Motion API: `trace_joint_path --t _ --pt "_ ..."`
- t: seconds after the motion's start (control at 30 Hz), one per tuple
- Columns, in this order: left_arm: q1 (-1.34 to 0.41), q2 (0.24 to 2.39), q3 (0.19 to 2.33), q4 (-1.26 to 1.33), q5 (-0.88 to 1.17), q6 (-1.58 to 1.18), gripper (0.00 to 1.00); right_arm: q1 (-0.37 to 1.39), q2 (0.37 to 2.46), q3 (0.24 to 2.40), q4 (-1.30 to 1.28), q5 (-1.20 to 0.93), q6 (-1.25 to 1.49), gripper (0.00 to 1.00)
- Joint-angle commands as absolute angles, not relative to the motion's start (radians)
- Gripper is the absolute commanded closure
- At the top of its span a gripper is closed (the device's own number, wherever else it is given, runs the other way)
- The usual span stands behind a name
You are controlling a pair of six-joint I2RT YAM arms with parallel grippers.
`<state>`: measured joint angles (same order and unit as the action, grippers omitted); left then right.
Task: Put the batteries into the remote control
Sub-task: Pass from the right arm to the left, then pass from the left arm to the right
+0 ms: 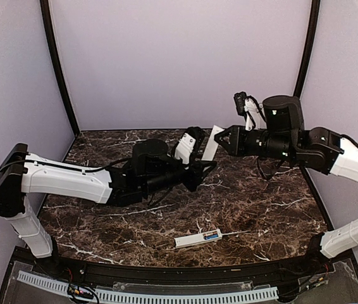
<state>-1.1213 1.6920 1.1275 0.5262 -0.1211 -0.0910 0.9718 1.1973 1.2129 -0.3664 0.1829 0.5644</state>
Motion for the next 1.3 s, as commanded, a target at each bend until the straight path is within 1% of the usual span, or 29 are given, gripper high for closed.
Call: trace_joint_path --t 0.0,0.1,0.17,0.2,0.27,0.33,0.4,0.47,0.6,0.63,0.67,0.7,0.8,0.9,1.03,1.2,1.27 --pt "-1.127 1.65 1.099 0.593 -0.096 -0.067 0.87 0.979 1.156 1.187 -0.296 0.103 0.464 0.82" --pt "-1.127 1.627 1.071 0.629 -0.075 -0.044 0.88 0.967 1.111 1.205 -0.309 0.013 0.29 0.64" --pt "-1.127 1.606 1.046 0.656 -0.04 -0.018 0.88 0.95 1.046 1.21 -0.328 -0.113 0.145 0.52" --pt "-1.127 1.59 1.028 0.668 -0.014 -0.012 0.88 0.938 1.012 1.202 -0.335 -0.203 0.066 0.49" --pt "-1.129 1.56 1.0 0.715 0.077 0.039 0.9 0.918 0.945 1.174 -0.339 -0.386 -0.077 0.44" --pt "-1.135 1.534 0.977 0.738 0.155 0.086 0.91 0.911 0.893 1.146 -0.337 -0.515 -0.191 0.42" --pt "-1.144 1.511 0.959 0.757 0.226 0.134 0.91 0.91 0.851 1.112 -0.309 -0.598 -0.298 0.42" --pt "-1.148 1.492 0.942 0.784 0.29 0.153 0.91 0.91 0.831 1.088 -0.271 -0.654 -0.335 0.38" --pt "-1.151 1.474 0.931 0.823 0.396 0.147 0.91 0.909 0.886 1.099 -0.25 -0.714 -0.337 0.33" --pt "-1.152 1.474 0.93 0.829 0.42 0.138 0.91 0.908 0.913 1.111 -0.251 -0.735 -0.331 0.27" --pt "-1.154 1.474 0.93 0.842 0.429 0.129 0.91 0.908 0.94 1.125 -0.251 -0.754 -0.324 0.1" --pt "-1.155 1.475 0.931 0.848 0.446 0.126 0.91 0.909 0.965 1.141 -0.244 -0.769 -0.31 0.03" --pt "-1.159 1.479 0.932 0.866 0.465 0.12 0.91 0.91 1.019 1.17 -0.21 -0.822 -0.283 0.01" --pt "-1.161 1.485 0.936 0.876 0.471 0.112 0.91 0.917 1.046 1.16 -0.128 -0.87 -0.234 0.03" --pt "-1.161 1.493 0.941 0.892 0.477 0.101 0.91 0.948 1.093 1.181 -0.13 -0.86 -0.227 0.13" --pt "-1.161 1.502 0.95 0.899 0.488 0.093 0.91 0.958 1.12 1.174 -0.097 -0.859 -0.218 0.24" --pt "-1.161 1.503 0.951 0.9 0.492 0.091 0.91 0.96 1.128 1.179 -0.1 -0.864 -0.216 0.32"
